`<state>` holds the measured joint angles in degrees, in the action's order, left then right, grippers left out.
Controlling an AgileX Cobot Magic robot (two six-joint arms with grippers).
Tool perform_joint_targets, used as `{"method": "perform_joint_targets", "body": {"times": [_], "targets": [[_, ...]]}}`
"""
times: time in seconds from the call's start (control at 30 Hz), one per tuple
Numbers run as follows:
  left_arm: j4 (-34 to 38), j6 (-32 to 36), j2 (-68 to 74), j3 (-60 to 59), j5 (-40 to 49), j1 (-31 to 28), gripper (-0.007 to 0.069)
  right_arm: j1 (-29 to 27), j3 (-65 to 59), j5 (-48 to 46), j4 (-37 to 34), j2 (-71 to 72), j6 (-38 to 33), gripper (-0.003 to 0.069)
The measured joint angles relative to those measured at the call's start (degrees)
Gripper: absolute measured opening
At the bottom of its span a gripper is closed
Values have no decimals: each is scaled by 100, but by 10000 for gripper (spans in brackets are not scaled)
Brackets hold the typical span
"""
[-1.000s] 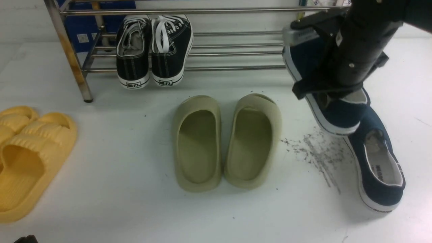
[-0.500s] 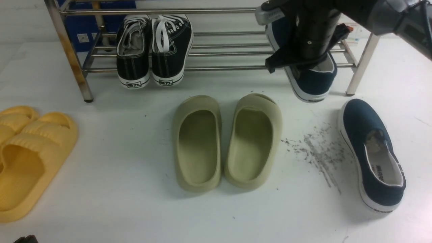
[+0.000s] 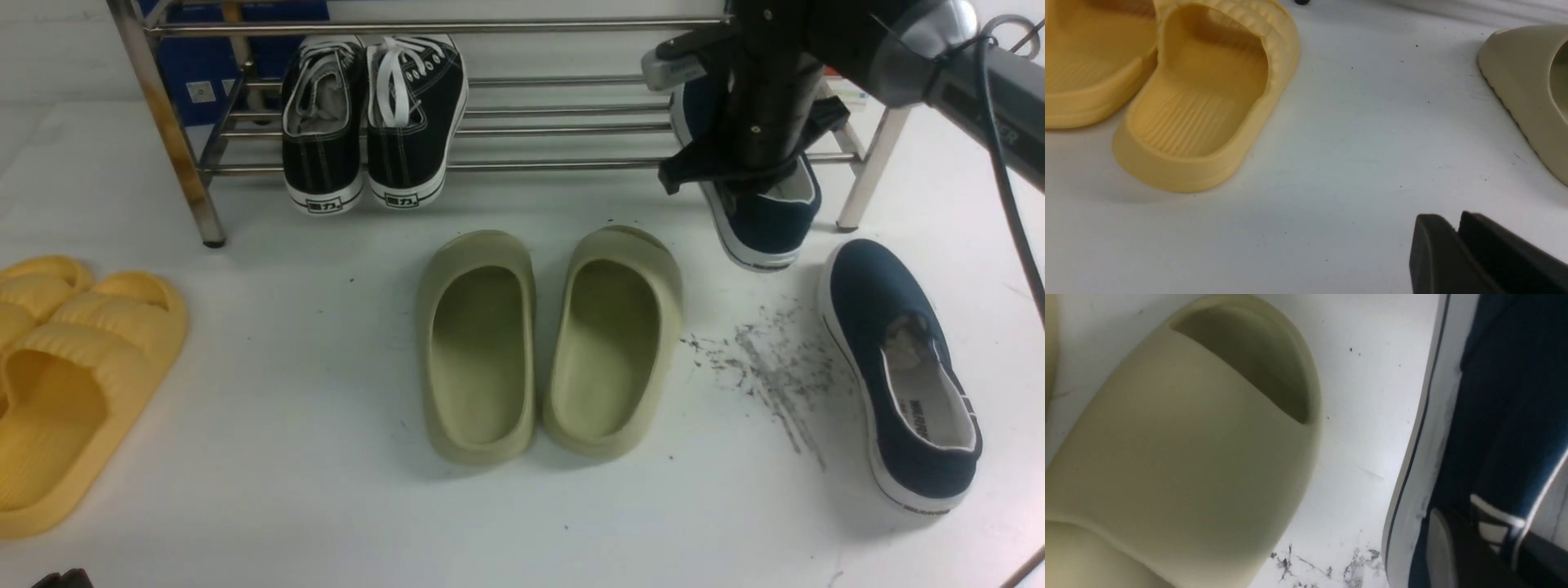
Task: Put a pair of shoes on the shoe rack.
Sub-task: Use the right arm to put a shoe into the shoe rack
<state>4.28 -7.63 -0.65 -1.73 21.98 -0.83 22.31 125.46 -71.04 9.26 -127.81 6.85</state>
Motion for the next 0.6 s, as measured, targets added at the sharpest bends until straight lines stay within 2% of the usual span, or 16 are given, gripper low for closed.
{"method": "perform_joint_targets", "body": {"times": [0.27,0.6], "targets": [[0,0,0,0,0,0,99,0,0,667,-225,0,0,50],[0,0,0,0,0,0,107,0,0,1613,-150,-60,12,50]]}}
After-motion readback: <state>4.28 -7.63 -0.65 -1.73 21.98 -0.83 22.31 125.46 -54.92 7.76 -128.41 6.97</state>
